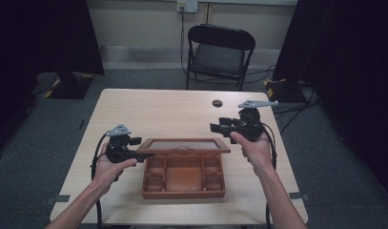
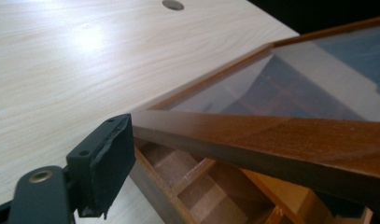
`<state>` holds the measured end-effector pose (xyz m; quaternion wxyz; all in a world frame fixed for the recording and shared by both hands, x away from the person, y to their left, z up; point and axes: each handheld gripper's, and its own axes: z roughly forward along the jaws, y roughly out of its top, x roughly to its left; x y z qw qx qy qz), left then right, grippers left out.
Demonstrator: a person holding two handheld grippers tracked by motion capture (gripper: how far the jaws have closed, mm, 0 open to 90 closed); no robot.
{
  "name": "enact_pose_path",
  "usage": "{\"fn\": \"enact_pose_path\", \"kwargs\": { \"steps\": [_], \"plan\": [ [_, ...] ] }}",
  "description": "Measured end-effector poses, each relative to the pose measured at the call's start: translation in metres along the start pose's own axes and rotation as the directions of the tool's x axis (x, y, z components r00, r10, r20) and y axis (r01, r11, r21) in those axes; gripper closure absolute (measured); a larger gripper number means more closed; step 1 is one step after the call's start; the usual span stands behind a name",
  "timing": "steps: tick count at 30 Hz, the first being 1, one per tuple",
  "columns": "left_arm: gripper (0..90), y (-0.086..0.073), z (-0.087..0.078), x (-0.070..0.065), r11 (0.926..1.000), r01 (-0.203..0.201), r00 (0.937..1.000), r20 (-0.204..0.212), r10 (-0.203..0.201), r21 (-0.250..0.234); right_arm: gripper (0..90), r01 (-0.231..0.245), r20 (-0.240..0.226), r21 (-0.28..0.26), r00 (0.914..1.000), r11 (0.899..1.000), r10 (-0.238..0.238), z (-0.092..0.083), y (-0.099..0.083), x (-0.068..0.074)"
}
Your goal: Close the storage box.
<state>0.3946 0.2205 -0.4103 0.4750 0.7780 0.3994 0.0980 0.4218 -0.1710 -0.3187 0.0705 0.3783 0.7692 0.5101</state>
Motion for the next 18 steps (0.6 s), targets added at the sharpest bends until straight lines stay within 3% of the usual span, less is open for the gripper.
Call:
{"fn": "enact_pose_path", "kwargs": {
  "steps": [5, 9, 14, 18],
  "plan": [
    [15.4, -0.005, 0.001, -0.002, 0.9996, -0.021, 0.9998, -0.003, 0.021, 0.017, 53.5, 0.057, -0.073, 0.029, 0.9958, 0.998, -0.055, 0.01, 0.008, 0.021],
    [15.4, -0.006, 0.002, -0.003, 0.9997, -0.02, 0.9998, 0.001, 0.02, 0.016, 57.8, 0.104, -0.153, 0.055, 0.9837, 0.993, -0.094, 0.016, 0.008, 0.038],
    [15.4, -0.008, 0.003, -0.002, 0.9993, -0.028, 0.9994, 0.02, 0.027, 0.026, 64.4, 0.131, -0.218, 0.08, 0.9697, 0.988, -0.111, 0.019, 0.008, 0.047],
    [15.4, -0.01, 0.004, -0.004, 0.9991, -0.031, 0.9994, 0.014, 0.03, 0.03, 61.6, 0.141, -0.242, 0.116, 0.9641, 0.983, -0.11, 0.025, 0.006, 0.051]
  ]
}}
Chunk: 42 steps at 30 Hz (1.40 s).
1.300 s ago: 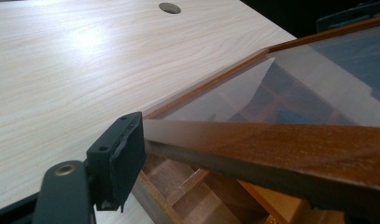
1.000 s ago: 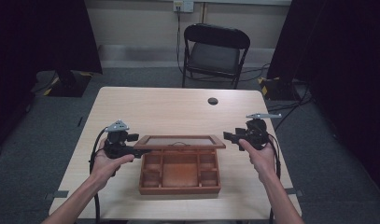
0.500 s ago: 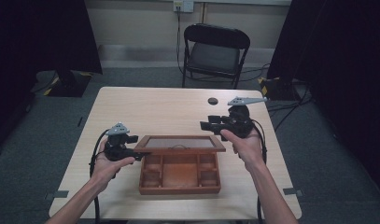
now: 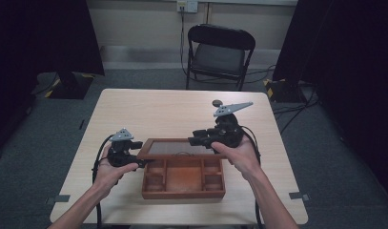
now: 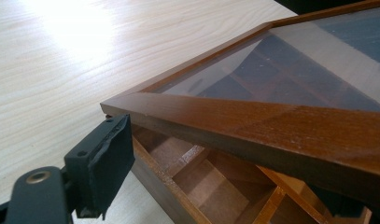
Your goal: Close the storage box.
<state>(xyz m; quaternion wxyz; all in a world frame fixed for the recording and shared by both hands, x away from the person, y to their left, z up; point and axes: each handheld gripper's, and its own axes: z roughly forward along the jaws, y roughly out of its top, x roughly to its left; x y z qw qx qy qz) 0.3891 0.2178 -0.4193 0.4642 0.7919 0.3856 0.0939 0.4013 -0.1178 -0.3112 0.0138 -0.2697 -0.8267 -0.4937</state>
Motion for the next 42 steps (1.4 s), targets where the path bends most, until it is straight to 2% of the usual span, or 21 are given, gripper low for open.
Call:
{"fn": "enact_pose_path", "kwargs": {
  "steps": [3, 4, 10, 13, 15, 27, 31, 33, 39, 42],
  "plan": [
    [15.4, 0.0, -0.001, 0.0, 1.0, -0.005, 1.0, -0.003, 0.005, 0.005, 62.1, 0.011, -0.042, 0.023, 0.9991, 1.0, -0.01, 0.006, -0.001, 0.002],
    [15.4, 0.0, 0.0, 0.0, 1.0, -0.005, 1.0, -0.002, 0.005, 0.005, 64.7, 0.015, -0.053, 0.033, 0.9985, 0.999, -0.014, 0.008, -0.001, 0.003],
    [15.5, -0.002, 0.0, -0.001, 0.9999, -0.005, 1.0, -0.003, 0.005, 0.011, 75.1, 0.026, -0.091, 0.093, 0.9957, 0.995, -0.018, 0.019, -0.001, 0.005],
    [15.6, -0.003, 0.0, -0.001, 0.9998, -0.01, 0.9999, -0.008, 0.011, 0.017, 76.9, 0.032, -0.107, 0.117, 0.994, 0.993, -0.02, 0.025, -0.002, 0.006],
    [15.6, -0.004, 0.0, -0.001, 0.9998, -0.012, 0.9999, 0.004, 0.012, 0.016, 77.9, 0.031, -0.112, 0.135, 0.9935, 0.99, -0.016, 0.029, -0.003, 0.006],
    [15.6, -0.004, 0.001, -0.001, 0.9997, -0.016, 0.9999, 0.004, 0.016, 0.021, 80.5, 0.018, -0.15, 0.165, 0.9886, 0.986, 0.007, 0.036, -0.007, 0.003],
    [16.1, -0.003, -0.001, 0.0, 0.9994, -0.024, 0.9994, -0.025, 0.025, 0.025, 81.2, 0.011, -0.154, 0.164, 0.9879, 0.986, 0.015, 0.038, -0.008, 0.003],
    [16.2, -0.003, 0.0, 0.002, 0.9998, -0.012, 0.9996, -0.026, 0.012, 0.018, 81.5, 0.004, -0.156, 0.158, 0.9875, 0.987, 0.021, 0.039, -0.008, 0.003],
    [15.9, -0.004, 0.0, 0.005, 0.9996, -0.013, 0.9996, -0.023, 0.014, 0.026, 81.7, 0.009, -0.151, 0.162, 0.9885, 0.987, 0.016, 0.041, -0.007, 0.004],
    [15.9, -0.005, -0.001, 0.008, 0.9997, -0.001, 0.9997, -0.025, 0.001, 0.025, 81.8, 0.008, -0.156, 0.165, 0.9876, 0.986, 0.018, 0.041, -0.007, 0.003]
  ]
}}
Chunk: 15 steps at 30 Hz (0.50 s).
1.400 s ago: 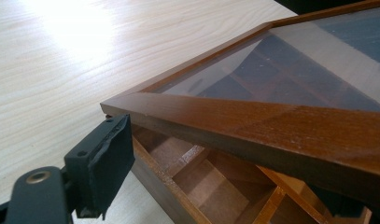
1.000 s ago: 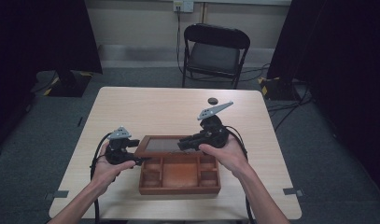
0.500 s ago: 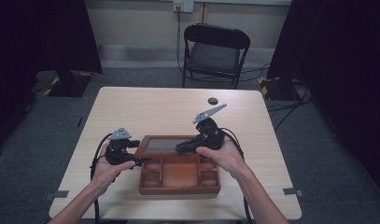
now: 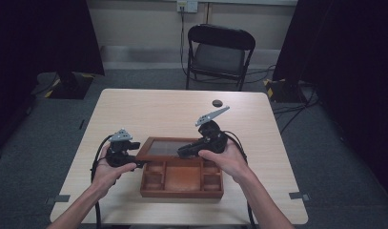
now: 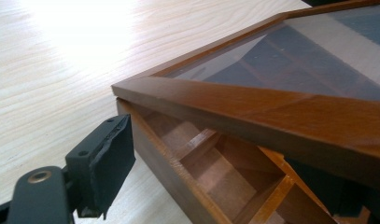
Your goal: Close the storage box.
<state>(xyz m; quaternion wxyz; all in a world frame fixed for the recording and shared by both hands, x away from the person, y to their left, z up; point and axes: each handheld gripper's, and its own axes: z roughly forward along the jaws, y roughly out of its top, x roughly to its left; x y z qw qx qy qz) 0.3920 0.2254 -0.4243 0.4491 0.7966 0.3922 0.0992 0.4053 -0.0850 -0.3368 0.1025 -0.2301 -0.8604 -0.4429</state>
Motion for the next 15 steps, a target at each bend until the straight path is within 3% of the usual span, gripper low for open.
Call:
{"fn": "enact_pose_path", "kwargs": {
  "steps": [4, 15],
  "plan": [
    [16.5, 0.0, -0.004, 0.008, 0.9992, 0.036, 0.9993, -0.01, -0.036, -0.019, 81.8, 0.004, 0.006, 0.001, 1.0, 1.0, -0.004, 0.0, 0.0, 0.0],
    [16.8, -0.007, -0.007, 0.028, 0.9981, 0.061, 0.9966, -0.056, -0.06, 0.008, 81.9, 0.006, 0.008, 0.018, 0.9999, 1.0, -0.006, 0.001, -0.001, -0.001]
  ]
}}
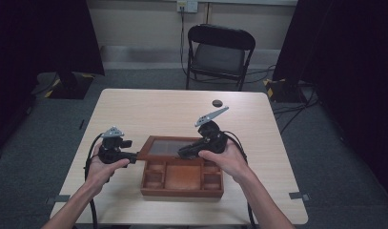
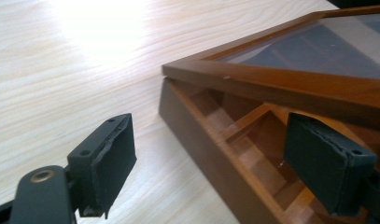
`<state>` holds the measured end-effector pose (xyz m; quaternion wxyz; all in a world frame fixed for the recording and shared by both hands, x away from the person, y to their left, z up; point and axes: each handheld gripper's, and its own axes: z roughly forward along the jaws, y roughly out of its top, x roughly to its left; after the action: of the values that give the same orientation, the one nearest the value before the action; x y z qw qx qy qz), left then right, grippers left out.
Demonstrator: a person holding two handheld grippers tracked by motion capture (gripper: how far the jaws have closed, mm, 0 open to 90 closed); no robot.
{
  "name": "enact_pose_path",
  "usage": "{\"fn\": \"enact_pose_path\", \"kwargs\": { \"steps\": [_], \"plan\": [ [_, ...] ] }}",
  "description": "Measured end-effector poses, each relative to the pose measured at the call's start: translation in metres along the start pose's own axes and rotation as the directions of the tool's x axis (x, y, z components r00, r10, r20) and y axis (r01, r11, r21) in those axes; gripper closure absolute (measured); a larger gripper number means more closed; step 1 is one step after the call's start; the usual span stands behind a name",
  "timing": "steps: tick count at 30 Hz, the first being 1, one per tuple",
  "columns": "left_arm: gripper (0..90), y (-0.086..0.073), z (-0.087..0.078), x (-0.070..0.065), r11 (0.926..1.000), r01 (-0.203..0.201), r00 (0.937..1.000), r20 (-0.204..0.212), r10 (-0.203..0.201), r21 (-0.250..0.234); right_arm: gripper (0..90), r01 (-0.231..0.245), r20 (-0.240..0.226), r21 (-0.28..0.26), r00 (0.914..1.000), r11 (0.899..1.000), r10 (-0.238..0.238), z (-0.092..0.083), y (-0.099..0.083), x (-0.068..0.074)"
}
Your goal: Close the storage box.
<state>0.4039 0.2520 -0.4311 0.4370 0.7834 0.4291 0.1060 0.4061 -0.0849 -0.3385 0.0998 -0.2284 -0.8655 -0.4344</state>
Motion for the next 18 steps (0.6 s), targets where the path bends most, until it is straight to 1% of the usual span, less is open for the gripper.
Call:
{"fn": "enact_pose_path", "kwargs": {
  "steps": [4, 5, 8, 10, 13, 15, 17, 18],
  "plan": [
    [17.0, 0.0, -0.003, 0.008, 0.9999, 0.015, 0.9995, -0.027, -0.016, -0.004, 81.9, 0.001, 0.002, 0.005, 1.0, 1.0, -0.001, 0.001, -0.001, 0.001],
    [17.3, 0.0, -0.005, 0.009, 0.9997, 0.023, 0.9994, -0.025, -0.024, -0.011, 81.9, 0.002, 0.004, 0.007, 1.0, 1.0, -0.002, 0.002, -0.001, 0.001],
    [17.9, 0.001, -0.01, 0.012, 0.9995, 0.017, 0.999, -0.04, -0.018, -0.026, 81.9, 0.006, 0.01, 0.013, 0.9999, 1.0, -0.006, 0.003, -0.003, 0.003],
    [17.9, 0.001, -0.012, 0.014, 0.9987, 0.036, 0.9984, -0.042, -0.037, -0.037, 81.9, 0.009, 0.005, 0.017, 0.9999, 1.0, -0.009, 0.004, -0.004, 0.003],
    [17.9, 0.001, -0.013, 0.017, 0.998, 0.048, 0.9976, -0.047, -0.05, -0.04, 81.9, 0.012, 0.001, 0.026, 0.9999, 1.0, -0.012, 0.006, -0.007, 0.004],
    [18.0, 0.0, -0.013, 0.018, 0.9983, 0.046, 0.9975, -0.051, -0.048, -0.036, 82.0, 0.021, -0.003, 0.036, 0.9998, 0.999, -0.021, 0.008, -0.008, 0.004],
    [18.1, 0.001, -0.013, 0.017, 0.9985, 0.044, 0.9978, -0.049, -0.045, -0.034, 82.0, 0.014, -0.011, 0.041, 0.9998, 0.999, -0.013, 0.01, -0.011, 0.004],
    [18.2, 0.001, -0.012, 0.017, 0.9985, 0.043, 0.998, -0.046, -0.044, -0.033, 82.0, 0.018, -0.012, 0.042, 0.9998, 0.999, -0.018, 0.011, -0.012, 0.004]
  ]
}}
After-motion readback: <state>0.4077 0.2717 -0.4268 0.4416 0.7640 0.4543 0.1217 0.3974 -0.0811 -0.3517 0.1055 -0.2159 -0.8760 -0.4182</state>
